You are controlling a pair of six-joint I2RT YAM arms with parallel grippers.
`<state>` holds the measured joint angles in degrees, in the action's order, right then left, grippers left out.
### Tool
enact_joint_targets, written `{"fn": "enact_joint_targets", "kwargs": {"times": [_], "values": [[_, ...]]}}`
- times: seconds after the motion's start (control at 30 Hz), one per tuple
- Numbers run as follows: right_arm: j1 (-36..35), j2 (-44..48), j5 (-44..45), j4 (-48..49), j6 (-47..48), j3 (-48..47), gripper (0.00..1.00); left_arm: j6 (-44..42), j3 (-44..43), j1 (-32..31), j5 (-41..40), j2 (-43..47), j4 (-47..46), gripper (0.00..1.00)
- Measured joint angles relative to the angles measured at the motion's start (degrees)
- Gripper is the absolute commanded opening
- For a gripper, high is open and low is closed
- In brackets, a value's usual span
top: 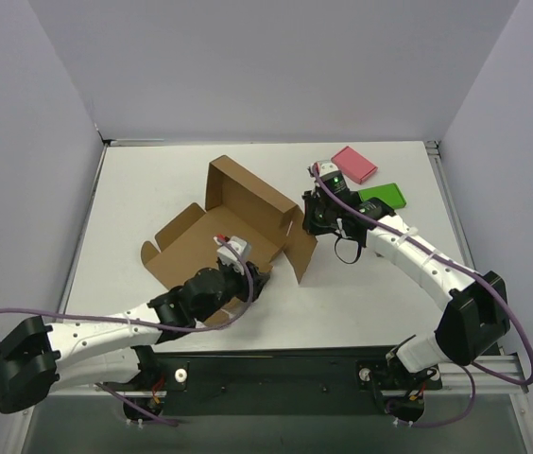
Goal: Fold the paper box
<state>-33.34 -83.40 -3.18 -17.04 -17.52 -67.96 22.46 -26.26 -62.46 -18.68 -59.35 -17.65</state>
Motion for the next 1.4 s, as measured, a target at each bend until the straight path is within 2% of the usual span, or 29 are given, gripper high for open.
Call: {"fn": "enact_joint_targets", "kwargs": {"times": [0.13,0.23,0.37,0.63,1.1,1.27,1.37,1.4], "values": [[0.04,0.00,-0.35,-0.07,1.22,-0.09,0.00,2.01,4.39,8.22,2.49,0.44,-1.90,0.47],[0.04,0.00,-0.55,-0.09,1.64,-0.11,0.00,2.56,7.34,10.71,2.82,-0.26,-1.40,0.46],[0.35,-0.07,-0.79,-0.37,2.01,-0.42,0.00,2.56,7.72,10.71,4.07,-4.66,-3.02,0.44],[1.79,-0.85,-2.21,-2.27,2.21,-2.99,0.00,2.62,9.11,8.28,6.62,-19.78,-13.33,0.42],[3.02,-3.41,-2.58,-4.59,-2.84,-6.51,0.00,7.13,-0.07,0.07,10.23,-39.10,-31.10,0.42],[2.75,-2.89,-2.67,-1.25,-6.03,-3.50,0.13,9.51,-0.68,-0.57,11.50,-41.77,-34.86,0.42],[2.27,-1.33,-2.82,1.16,-8.00,-0.57,0.30,10.43,-0.68,-0.55,11.65,-42.49,-36.20,0.42],[2.08,-0.94,-2.89,1.46,-8.26,0.55,0.41,10.64,-0.68,-0.55,11.67,-42.58,-36.39,0.42]]}}
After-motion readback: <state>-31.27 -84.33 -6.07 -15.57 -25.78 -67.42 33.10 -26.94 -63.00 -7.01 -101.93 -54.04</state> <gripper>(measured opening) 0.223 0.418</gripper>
